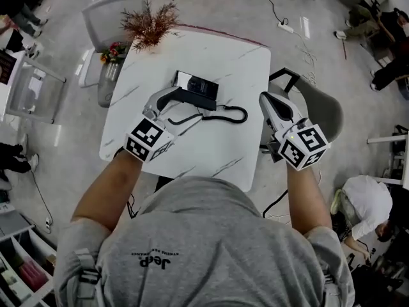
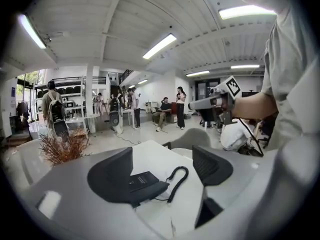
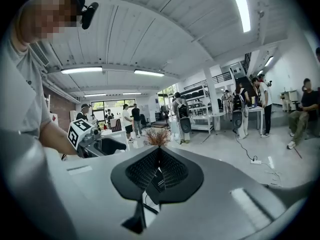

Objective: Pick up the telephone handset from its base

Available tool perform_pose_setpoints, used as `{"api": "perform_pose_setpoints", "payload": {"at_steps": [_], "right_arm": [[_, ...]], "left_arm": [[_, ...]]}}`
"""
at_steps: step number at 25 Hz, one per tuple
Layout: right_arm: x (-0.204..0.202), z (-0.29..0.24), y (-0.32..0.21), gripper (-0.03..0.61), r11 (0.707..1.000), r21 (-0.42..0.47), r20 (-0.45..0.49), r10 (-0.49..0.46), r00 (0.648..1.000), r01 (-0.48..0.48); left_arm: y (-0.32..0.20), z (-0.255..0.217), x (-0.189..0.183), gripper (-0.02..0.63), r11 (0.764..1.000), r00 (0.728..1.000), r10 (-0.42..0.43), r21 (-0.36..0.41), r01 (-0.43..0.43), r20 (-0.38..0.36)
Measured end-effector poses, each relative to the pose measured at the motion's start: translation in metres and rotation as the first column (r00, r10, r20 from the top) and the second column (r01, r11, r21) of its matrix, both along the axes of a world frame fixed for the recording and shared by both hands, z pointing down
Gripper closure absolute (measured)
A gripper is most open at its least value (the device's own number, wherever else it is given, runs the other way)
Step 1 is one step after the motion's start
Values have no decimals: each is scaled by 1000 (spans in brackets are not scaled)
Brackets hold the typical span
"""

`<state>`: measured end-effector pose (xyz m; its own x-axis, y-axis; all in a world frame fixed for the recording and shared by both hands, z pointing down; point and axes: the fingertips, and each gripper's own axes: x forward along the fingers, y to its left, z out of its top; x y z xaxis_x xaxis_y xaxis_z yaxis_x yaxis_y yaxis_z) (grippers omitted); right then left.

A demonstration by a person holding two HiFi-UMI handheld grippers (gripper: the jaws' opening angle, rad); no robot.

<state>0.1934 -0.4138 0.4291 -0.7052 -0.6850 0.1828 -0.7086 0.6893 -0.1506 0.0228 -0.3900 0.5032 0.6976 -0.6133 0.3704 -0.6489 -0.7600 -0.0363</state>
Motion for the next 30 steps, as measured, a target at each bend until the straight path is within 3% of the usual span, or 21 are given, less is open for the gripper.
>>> {"api": "perform_pose_setpoints", "payload": {"at_steps": [6,10,15,23,25,30], "right_arm": [[-11,29,-25,574,994,-34,-54,101,993,-103],[-16,54,-32,575,989,-73,-66,125,990,-130],[-13,77,-38,574,984,-118,-56,130,990,-136],[-7,107,-42,574,977,-157,-31,144,989,-147],[-6,113,-42,574,975,-164,-25,149,989,-151],[-9,125,-36,574,974,-178,-29,134,991,-137]], "left_arm": [[-25,52,-7,192,989,979,146,-43,-142,145],[-39,91,-10,193,978,931,209,-42,-205,299],[-45,142,-4,193,948,806,282,-19,-319,521],[-55,196,2,216,907,648,314,-19,-420,694],[-56,205,3,247,897,609,316,-20,-441,728],[-65,227,-3,316,884,480,272,-20,-467,834]]}}
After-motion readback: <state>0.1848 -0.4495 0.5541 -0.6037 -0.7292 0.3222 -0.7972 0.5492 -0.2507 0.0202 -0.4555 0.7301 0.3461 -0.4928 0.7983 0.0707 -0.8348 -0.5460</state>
